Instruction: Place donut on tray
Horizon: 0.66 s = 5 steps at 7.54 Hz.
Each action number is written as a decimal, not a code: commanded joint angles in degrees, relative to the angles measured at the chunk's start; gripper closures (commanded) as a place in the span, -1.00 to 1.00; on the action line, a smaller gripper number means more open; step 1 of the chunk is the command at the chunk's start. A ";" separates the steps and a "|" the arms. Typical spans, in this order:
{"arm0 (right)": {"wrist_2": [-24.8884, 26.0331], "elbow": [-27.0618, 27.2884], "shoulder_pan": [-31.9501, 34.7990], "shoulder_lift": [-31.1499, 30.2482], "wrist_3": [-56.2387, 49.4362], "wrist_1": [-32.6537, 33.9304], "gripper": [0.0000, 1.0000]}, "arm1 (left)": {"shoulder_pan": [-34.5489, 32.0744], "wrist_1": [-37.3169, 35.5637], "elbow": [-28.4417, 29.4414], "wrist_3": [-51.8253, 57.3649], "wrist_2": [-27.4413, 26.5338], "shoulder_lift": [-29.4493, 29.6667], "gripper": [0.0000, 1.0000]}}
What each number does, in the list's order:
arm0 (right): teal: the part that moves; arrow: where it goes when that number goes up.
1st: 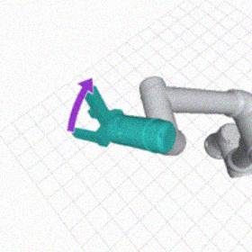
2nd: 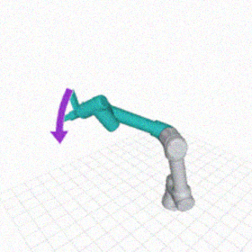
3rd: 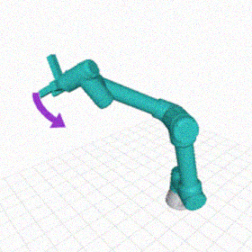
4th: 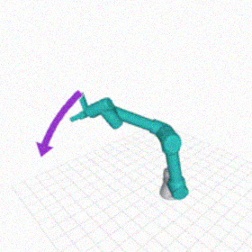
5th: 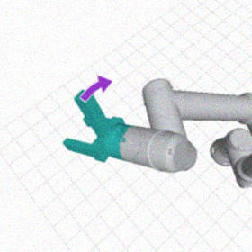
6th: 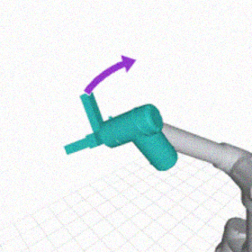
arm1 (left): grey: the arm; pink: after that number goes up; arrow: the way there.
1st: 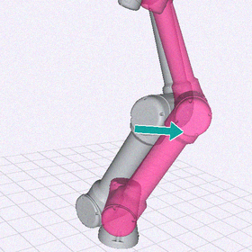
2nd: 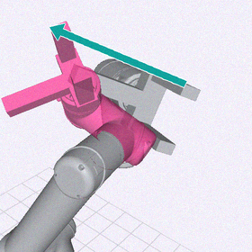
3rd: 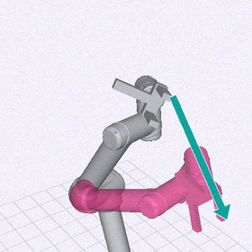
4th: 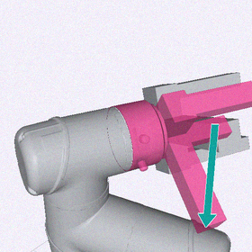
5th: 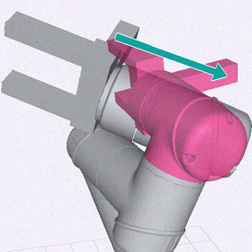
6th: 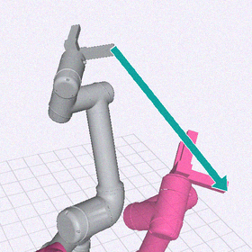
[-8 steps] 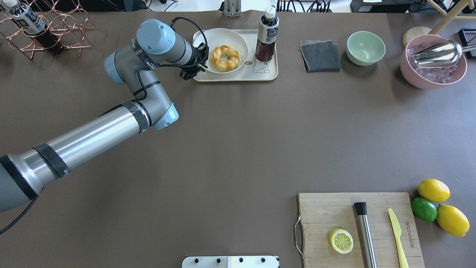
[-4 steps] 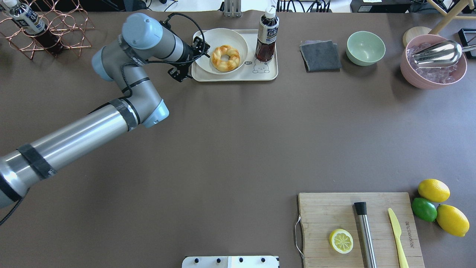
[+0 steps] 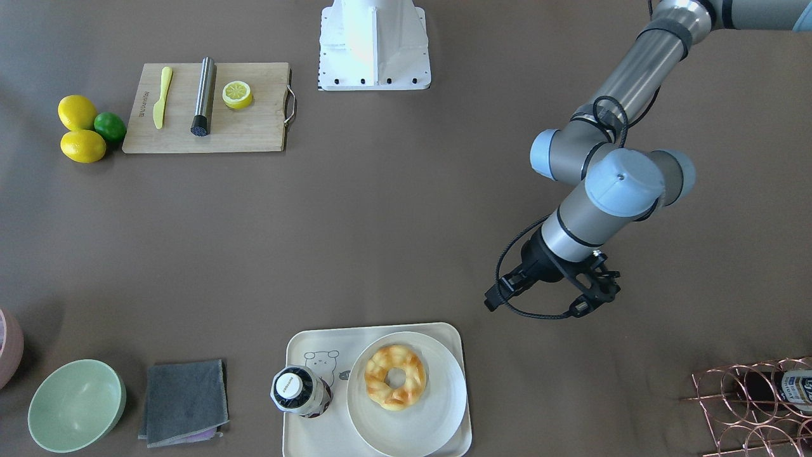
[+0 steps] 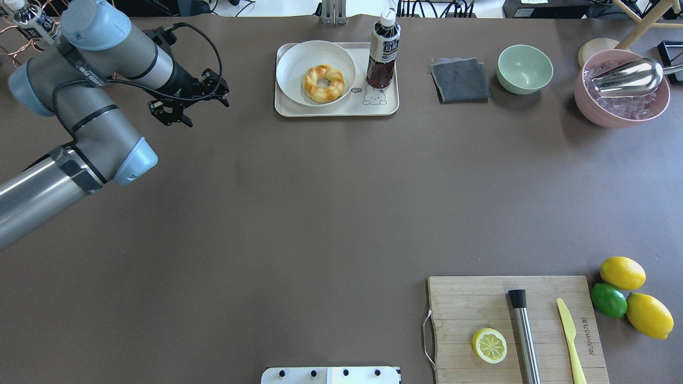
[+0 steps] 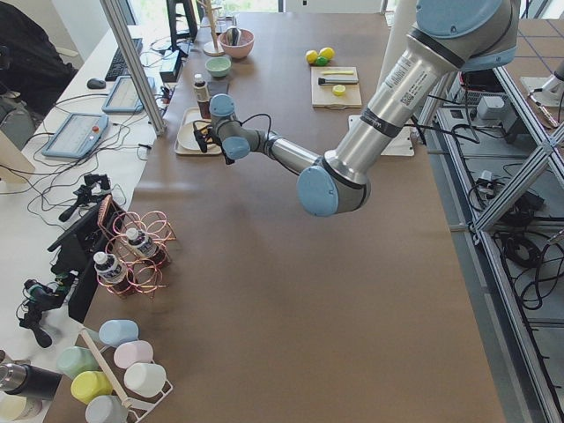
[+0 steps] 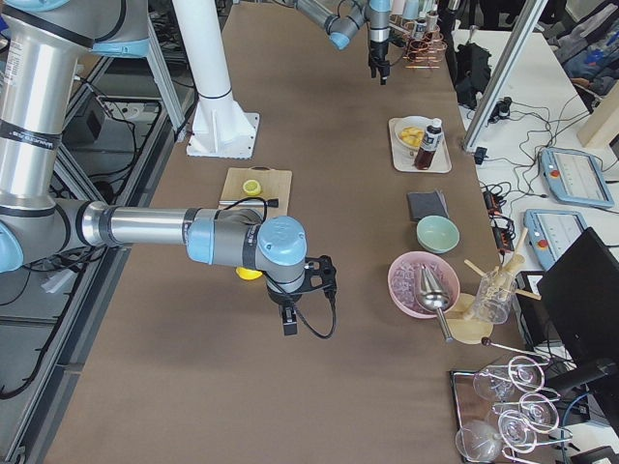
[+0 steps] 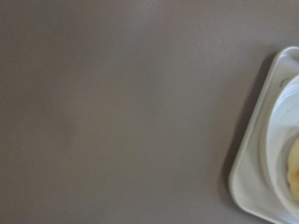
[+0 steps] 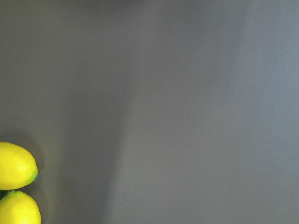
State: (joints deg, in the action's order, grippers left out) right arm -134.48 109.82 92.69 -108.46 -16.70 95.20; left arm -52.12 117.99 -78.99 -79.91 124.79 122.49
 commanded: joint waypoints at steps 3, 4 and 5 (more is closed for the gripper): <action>-0.08 -0.04 -0.14 0.00 0.09 0.07 -0.99 | -9.10 -8.65 -23.82 46.60 0.72 -31.73 -0.96; -0.08 -0.13 -0.14 0.00 0.09 0.07 -0.99 | -12.53 -8.31 -24.27 56.60 0.63 -36.22 -0.96; -0.08 -0.22 -0.14 0.00 0.00 0.07 -0.98 | -17.09 -8.13 -24.02 66.28 0.54 -40.10 -0.96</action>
State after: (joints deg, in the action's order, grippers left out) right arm -134.56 109.72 92.55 -108.46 -16.62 95.26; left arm -62.31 109.56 -102.04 -30.33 125.44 90.12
